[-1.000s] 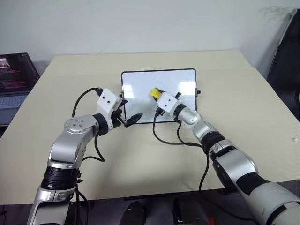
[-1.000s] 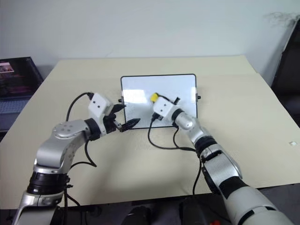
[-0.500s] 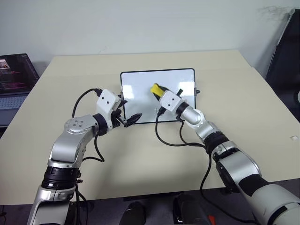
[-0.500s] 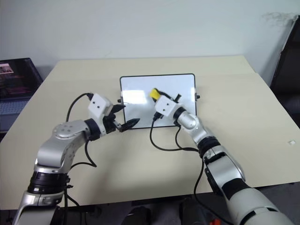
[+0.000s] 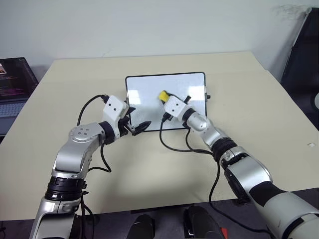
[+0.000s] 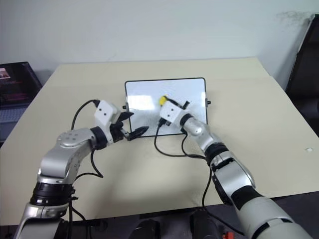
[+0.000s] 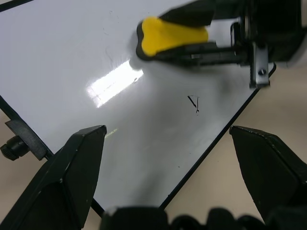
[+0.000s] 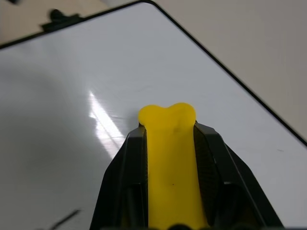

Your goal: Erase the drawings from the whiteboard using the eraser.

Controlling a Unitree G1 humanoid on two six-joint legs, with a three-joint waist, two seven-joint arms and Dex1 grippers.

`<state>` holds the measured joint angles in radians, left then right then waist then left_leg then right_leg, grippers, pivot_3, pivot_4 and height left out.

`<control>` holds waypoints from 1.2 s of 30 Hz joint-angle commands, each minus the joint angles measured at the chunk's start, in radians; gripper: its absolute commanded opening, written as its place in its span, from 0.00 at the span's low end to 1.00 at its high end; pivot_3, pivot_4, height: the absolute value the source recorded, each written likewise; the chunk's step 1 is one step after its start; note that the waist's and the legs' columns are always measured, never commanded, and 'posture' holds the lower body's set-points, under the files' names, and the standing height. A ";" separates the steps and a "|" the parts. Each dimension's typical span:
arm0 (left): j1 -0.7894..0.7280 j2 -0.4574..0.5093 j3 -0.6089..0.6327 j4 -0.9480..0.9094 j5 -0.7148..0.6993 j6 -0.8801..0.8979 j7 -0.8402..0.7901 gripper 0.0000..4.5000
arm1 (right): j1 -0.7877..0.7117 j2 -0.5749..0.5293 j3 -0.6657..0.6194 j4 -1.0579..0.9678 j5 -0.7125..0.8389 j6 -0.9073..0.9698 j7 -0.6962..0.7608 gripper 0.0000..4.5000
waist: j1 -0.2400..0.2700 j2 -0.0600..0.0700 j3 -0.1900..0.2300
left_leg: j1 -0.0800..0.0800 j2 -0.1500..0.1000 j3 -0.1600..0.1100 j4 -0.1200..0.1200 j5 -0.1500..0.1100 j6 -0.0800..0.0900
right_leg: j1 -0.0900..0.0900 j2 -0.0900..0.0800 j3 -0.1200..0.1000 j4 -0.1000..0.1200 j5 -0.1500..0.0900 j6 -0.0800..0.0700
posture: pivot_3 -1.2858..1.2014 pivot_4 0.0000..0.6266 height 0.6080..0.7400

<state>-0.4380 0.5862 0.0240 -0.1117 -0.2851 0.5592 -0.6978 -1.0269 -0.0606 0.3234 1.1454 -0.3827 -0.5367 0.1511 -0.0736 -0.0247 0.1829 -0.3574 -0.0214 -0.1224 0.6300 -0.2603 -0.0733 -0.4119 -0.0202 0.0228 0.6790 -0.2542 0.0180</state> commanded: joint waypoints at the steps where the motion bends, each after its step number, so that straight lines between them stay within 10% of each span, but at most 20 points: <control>1: -0.014 0.001 0.004 -0.018 0.004 -0.021 0.002 1.00 | 0.010 -0.001 0.011 0.000 -0.012 0.012 0.012 0.22 | -0.001 0.000 0.000 | 0.000 0.000 0.000 0.000 0.000 0.000 | 0.000 0.000 0.000 0.000 0.000 0.000 | 0.52 0.24 1.00; 8: -0.008 -0.002 0.015 -0.006 0.010 -0.036 0.019 1.00 | 0.010 -0.043 -0.104 -0.172 0.140 0.042 0.083 0.22 | 0.000 0.000 0.000 | 0.000 0.000 -0.001 0.000 0.000 0.000 | 0.001 0.000 -0.001 -0.001 0.000 0.000 | 0.52 0.24 1.00; 22: 0.101 -0.010 0.077 -0.035 -0.015 -0.114 0.027 1.00 | 0.628 -0.317 -0.229 -1.390 0.517 0.794 0.452 0.22 | 0.030 0.001 0.000 | -0.008 0.000 -0.006 0.000 -0.001 0.000 | -0.002 -0.002 -0.006 -0.006 -0.001 0.002 | 0.52 0.24 1.00; 36: 0.163 -0.011 0.083 -0.062 -0.010 -0.103 0.060 1.00 | 0.908 -0.437 -0.188 -1.461 0.359 0.563 0.420 0.22 | 0.037 0.000 0.001 | -0.005 0.000 -0.005 0.001 -0.001 -0.001 | 0.002 -0.001 -0.006 -0.007 -0.004 0.006 | 0.52 0.24 1.00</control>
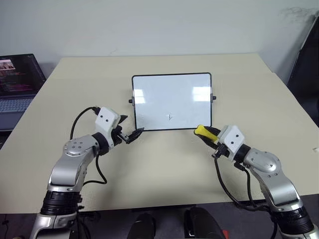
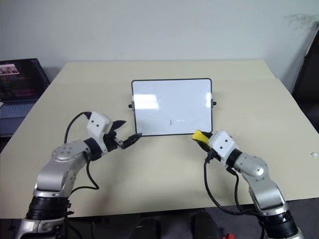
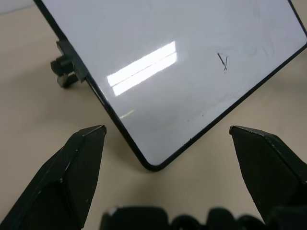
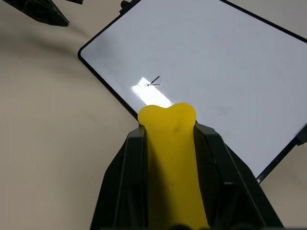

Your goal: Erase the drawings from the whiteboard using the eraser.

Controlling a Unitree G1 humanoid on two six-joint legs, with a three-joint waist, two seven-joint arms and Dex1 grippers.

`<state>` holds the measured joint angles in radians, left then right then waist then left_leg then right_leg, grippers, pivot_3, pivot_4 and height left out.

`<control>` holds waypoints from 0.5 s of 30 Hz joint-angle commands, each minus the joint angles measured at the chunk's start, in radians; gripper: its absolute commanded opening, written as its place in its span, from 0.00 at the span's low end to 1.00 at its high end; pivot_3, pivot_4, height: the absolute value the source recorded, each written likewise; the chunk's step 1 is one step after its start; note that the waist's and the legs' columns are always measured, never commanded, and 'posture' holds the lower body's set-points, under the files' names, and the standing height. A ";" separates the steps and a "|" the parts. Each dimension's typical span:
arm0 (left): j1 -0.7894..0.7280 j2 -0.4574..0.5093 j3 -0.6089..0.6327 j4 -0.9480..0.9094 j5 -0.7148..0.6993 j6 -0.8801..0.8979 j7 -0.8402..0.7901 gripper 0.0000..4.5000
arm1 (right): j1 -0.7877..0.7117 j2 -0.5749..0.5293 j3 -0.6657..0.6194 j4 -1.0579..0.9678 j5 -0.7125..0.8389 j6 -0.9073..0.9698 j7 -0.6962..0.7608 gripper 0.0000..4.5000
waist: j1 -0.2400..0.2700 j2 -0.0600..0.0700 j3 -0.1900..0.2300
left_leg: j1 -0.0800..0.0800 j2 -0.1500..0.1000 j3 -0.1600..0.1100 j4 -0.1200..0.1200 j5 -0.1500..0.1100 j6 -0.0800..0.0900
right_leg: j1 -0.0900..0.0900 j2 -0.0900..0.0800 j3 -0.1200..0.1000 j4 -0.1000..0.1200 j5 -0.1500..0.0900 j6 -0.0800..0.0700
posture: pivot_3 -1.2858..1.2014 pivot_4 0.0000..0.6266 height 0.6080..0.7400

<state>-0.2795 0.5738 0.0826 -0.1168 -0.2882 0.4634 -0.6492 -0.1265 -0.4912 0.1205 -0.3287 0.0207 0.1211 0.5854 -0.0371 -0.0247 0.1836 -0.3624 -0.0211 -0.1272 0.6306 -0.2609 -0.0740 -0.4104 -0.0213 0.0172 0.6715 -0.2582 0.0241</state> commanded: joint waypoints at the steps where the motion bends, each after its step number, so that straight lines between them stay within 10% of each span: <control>1: 0.017 0.001 0.023 -0.070 -0.011 -0.003 0.013 1.00 | 0.006 -0.005 0.019 0.026 -0.061 -0.123 -0.023 0.22 | 0.001 0.000 0.000 | 0.000 0.000 0.000 0.000 0.000 0.000 | 0.000 0.000 0.000 0.000 0.000 0.000 | 0.52 0.24 1.00; 15: 0.031 0.032 -0.003 -0.103 -0.001 0.006 -0.016 1.00 | -0.545 0.271 0.103 0.673 -0.300 -0.438 -0.366 0.22 | 0.002 -0.001 0.000 | 0.001 0.000 0.002 0.000 0.000 -0.001 | 0.000 0.001 0.002 0.001 0.003 -0.005 | 0.52 0.24 1.00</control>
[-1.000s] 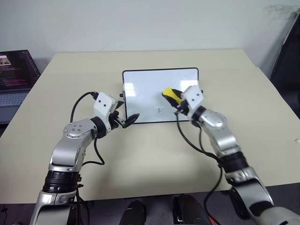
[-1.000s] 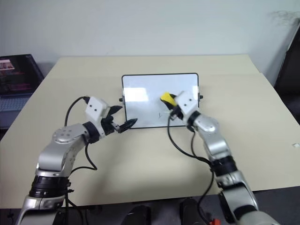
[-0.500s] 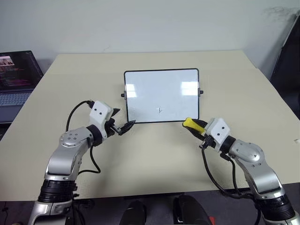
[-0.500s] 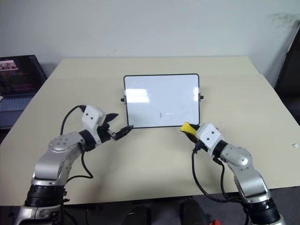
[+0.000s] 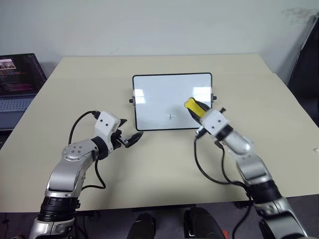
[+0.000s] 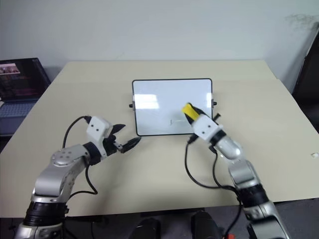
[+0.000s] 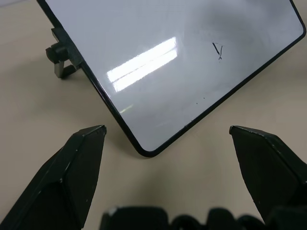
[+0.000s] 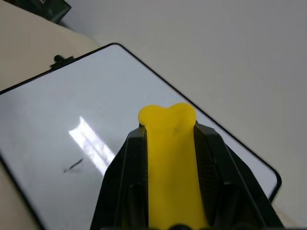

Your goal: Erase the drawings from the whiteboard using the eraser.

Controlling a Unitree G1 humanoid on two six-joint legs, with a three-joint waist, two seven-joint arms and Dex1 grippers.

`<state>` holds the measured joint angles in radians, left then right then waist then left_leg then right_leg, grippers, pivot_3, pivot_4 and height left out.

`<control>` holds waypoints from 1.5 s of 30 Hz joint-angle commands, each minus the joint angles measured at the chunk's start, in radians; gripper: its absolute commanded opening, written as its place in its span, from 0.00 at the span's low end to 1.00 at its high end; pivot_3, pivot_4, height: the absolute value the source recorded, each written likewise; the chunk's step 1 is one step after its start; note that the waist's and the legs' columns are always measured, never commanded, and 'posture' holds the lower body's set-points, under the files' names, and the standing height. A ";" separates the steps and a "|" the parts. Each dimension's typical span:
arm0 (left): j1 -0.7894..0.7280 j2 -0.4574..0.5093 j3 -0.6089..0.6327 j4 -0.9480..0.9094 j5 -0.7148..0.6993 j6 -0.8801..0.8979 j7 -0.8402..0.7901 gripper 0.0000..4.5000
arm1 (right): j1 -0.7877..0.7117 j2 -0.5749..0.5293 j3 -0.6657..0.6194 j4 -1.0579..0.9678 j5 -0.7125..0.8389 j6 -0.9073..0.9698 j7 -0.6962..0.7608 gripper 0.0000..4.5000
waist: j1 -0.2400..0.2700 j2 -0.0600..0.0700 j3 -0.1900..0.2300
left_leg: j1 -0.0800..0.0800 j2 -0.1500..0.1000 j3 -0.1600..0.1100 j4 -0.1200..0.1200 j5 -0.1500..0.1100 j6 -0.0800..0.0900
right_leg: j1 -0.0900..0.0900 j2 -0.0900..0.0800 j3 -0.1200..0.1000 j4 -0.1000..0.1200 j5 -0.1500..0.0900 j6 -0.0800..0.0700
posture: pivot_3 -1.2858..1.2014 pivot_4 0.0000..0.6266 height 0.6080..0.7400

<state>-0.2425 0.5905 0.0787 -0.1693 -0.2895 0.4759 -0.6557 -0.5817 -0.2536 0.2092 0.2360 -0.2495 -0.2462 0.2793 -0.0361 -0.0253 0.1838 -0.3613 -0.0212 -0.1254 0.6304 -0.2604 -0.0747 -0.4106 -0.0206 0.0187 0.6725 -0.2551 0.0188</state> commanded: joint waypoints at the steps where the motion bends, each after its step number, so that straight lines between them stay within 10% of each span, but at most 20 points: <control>1: -0.006 0.017 -0.001 -0.054 0.001 -0.006 -0.011 1.00 | -0.129 0.050 0.024 0.166 -0.042 -0.091 -0.078 0.22 | 0.001 0.000 0.000 | 0.000 0.000 -0.001 0.000 0.000 0.000 | 0.000 0.000 -0.001 0.000 0.000 0.000 | 0.52 0.24 1.00; 15: 0.005 0.020 0.011 -0.045 0.007 -0.025 -0.011 1.00 | -0.278 0.151 0.111 0.728 -0.120 -0.232 -0.142 0.22 | -0.004 0.000 0.000 | 0.001 0.000 0.000 -0.001 0.000 0.000 | 0.000 -0.001 0.000 0.001 0.000 -0.001 | 0.52 0.24 1.00; 39: -0.002 0.025 0.009 -0.031 0.005 -0.021 -0.020 1.00 | -0.277 0.090 0.087 0.431 -0.099 -0.315 -0.119 0.22 | -0.020 -0.001 -0.001 | 0.007 0.000 0.001 -0.001 0.000 0.001 | 0.003 0.000 0.002 0.005 0.000 0.001 | 0.52 0.24 1.00; 45: 0.016 0.032 -0.003 -0.019 0.005 -0.018 -0.049 1.00 | -0.387 0.099 0.089 0.644 -0.144 -0.254 -0.192 0.22 | -0.021 -0.001 -0.001 | 0.006 0.000 0.002 -0.002 0.000 0.001 | 0.002 0.000 0.002 0.004 0.001 -0.002 | 0.52 0.24 1.00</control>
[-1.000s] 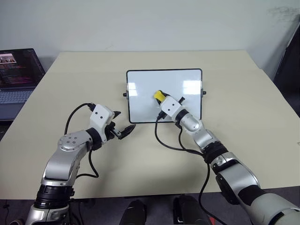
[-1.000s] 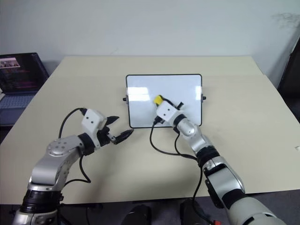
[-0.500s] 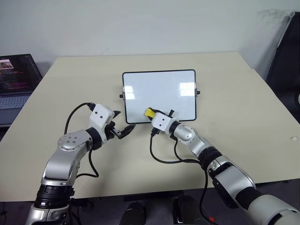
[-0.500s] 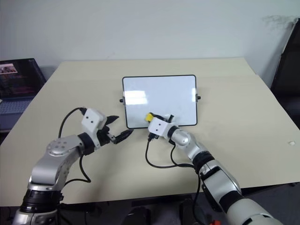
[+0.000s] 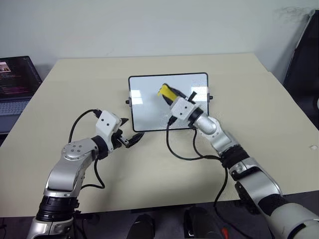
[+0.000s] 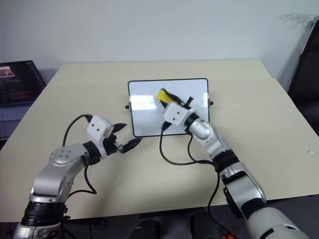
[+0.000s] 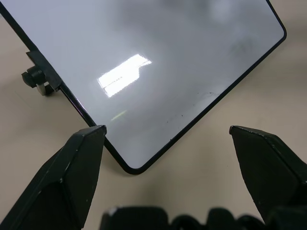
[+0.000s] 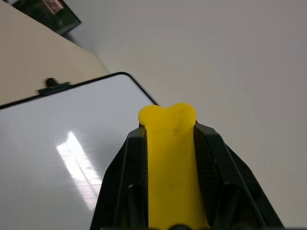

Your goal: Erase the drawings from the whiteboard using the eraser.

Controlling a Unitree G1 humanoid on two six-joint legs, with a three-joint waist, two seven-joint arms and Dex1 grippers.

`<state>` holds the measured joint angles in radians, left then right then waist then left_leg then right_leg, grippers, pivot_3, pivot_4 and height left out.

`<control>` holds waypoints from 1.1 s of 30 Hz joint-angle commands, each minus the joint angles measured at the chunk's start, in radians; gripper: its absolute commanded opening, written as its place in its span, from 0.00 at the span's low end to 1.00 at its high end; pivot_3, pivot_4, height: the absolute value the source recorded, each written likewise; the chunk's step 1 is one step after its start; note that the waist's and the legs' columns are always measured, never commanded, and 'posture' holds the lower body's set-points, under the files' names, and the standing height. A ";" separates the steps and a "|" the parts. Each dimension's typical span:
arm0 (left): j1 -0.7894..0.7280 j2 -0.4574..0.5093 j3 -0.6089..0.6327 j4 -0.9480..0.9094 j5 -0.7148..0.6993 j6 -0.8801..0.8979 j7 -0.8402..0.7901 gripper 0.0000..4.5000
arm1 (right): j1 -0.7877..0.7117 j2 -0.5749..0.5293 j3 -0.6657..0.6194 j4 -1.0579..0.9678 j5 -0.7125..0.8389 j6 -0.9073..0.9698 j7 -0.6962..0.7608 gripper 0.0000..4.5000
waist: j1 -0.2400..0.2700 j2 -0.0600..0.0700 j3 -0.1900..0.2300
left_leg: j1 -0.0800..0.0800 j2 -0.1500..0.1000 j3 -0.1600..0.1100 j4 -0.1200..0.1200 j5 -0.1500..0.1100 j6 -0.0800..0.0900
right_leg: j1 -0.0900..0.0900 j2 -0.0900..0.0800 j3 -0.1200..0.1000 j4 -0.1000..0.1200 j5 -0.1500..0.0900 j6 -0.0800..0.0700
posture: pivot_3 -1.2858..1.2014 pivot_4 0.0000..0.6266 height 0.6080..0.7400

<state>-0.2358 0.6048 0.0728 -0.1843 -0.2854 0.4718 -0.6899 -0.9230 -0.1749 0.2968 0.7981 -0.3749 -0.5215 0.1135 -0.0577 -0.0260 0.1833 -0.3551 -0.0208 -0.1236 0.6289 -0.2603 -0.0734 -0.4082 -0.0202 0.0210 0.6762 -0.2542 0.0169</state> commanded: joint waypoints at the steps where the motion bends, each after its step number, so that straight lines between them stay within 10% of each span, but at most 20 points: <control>1: 0.015 0.020 0.001 -0.003 0.002 -0.014 -0.021 1.00 | -0.058 0.031 0.013 0.129 -0.026 0.034 -0.025 0.22 | -0.001 0.000 0.000 | 0.000 0.000 0.000 0.000 0.000 0.000 | 0.000 0.000 0.000 0.000 0.000 0.000 | 0.52 0.24 1.00; 21: 0.011 0.022 -0.002 0.086 0.012 -0.081 -0.063 1.00 | 0.037 0.083 0.131 0.185 -0.102 -0.017 0.001 0.22 | -0.002 0.000 0.000 | 0.006 0.000 0.000 0.000 0.000 0.000 | 0.004 0.000 0.002 0.002 -0.003 0.004 | 0.52 0.24 1.00; 33: -0.168 0.035 -0.084 0.045 -0.046 -0.058 -0.233 1.00 | 0.283 -0.060 -0.120 -0.669 0.119 0.391 0.173 0.22 | 0.022 0.000 0.000 | -0.010 0.000 -0.009 0.000 0.000 -0.001 | -0.003 -0.001 -0.004 -0.004 0.000 0.000 | 0.52 0.24 1.00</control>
<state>-0.3696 0.6242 0.0024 -0.0818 -0.3052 0.4127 -0.8794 -0.6710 -0.2183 0.2351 0.2637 -0.2994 -0.2266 0.2602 -0.0355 -0.0260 0.1834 -0.3657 -0.0214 -0.1331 0.6290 -0.2606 -0.0741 -0.4113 -0.0213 0.0162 0.6707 -0.2545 0.0173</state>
